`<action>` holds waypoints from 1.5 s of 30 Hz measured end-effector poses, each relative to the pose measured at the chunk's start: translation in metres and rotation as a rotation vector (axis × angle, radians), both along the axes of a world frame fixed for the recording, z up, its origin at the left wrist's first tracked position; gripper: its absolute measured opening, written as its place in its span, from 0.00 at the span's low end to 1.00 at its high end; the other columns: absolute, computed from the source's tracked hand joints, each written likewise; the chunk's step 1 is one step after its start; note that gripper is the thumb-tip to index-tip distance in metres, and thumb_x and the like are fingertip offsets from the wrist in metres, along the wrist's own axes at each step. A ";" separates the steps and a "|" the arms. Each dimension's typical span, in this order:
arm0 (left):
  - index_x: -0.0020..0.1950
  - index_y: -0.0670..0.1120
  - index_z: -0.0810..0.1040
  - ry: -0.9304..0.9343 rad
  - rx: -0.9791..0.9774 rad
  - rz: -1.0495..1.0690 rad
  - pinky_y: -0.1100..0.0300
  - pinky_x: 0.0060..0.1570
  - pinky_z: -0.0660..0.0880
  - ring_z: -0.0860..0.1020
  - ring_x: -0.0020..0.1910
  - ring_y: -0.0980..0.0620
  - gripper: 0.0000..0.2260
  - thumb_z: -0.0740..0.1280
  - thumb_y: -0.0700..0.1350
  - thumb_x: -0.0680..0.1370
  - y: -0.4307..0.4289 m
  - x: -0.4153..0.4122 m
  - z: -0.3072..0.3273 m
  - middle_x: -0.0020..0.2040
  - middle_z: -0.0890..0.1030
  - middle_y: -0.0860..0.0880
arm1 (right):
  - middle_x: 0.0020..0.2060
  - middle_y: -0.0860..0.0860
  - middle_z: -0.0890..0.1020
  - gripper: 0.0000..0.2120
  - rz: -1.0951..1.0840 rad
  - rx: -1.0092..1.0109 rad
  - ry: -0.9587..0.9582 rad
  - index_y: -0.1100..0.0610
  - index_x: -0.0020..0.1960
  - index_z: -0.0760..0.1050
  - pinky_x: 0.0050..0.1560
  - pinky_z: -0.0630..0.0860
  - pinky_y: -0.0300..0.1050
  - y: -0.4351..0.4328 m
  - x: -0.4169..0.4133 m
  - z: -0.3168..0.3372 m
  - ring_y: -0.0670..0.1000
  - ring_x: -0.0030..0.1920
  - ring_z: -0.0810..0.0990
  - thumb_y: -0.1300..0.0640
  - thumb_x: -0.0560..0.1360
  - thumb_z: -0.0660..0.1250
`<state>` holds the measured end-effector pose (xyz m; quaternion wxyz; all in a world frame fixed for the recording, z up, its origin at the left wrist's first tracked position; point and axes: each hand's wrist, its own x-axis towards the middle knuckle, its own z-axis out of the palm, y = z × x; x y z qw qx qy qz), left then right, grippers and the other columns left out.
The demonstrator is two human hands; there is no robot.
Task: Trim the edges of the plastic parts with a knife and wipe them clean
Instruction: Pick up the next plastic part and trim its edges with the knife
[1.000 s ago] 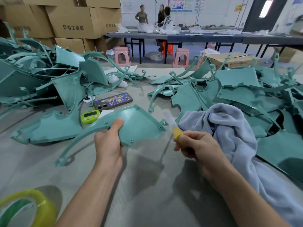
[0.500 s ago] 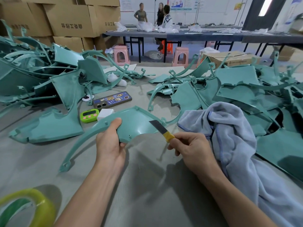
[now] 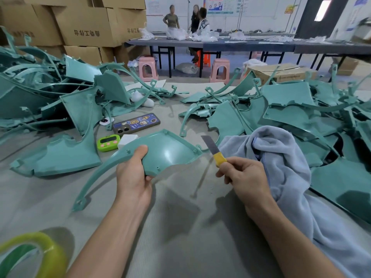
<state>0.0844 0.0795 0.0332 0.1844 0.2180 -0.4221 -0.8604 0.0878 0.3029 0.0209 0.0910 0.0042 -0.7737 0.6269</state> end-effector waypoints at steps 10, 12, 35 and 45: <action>0.50 0.41 0.86 0.030 -0.141 -0.364 0.57 0.41 0.81 0.85 0.43 0.49 0.06 0.69 0.40 0.78 0.009 0.008 0.000 0.50 0.87 0.42 | 0.43 0.56 0.87 0.08 0.295 -0.753 -0.373 0.61 0.41 0.88 0.43 0.84 0.46 -0.008 0.004 0.005 0.51 0.44 0.87 0.58 0.65 0.73; 0.43 0.45 0.88 -0.003 -0.214 -0.417 0.59 0.38 0.79 0.84 0.41 0.50 0.07 0.70 0.41 0.77 0.014 0.010 -0.001 0.47 0.87 0.44 | 0.41 0.55 0.88 0.08 0.205 -0.722 -0.375 0.59 0.40 0.88 0.40 0.85 0.45 -0.005 0.002 0.007 0.49 0.40 0.87 0.58 0.64 0.73; 0.48 0.50 0.86 0.294 -0.397 -0.490 0.66 0.48 0.77 0.82 0.46 0.56 0.12 0.74 0.38 0.67 0.002 0.004 -0.015 0.44 0.85 0.50 | 0.39 0.65 0.84 0.16 0.334 -0.261 -0.537 0.61 0.45 0.87 0.21 0.63 0.35 0.010 0.000 0.008 0.47 0.24 0.71 0.67 0.78 0.60; 0.49 0.45 0.86 0.099 -0.161 -0.401 0.60 0.35 0.80 0.85 0.39 0.50 0.11 0.63 0.38 0.82 0.005 0.009 0.000 0.44 0.87 0.44 | 0.31 0.55 0.83 0.13 0.023 -0.280 0.166 0.59 0.40 0.83 0.33 0.71 0.35 0.016 -0.002 0.015 0.48 0.31 0.75 0.65 0.80 0.65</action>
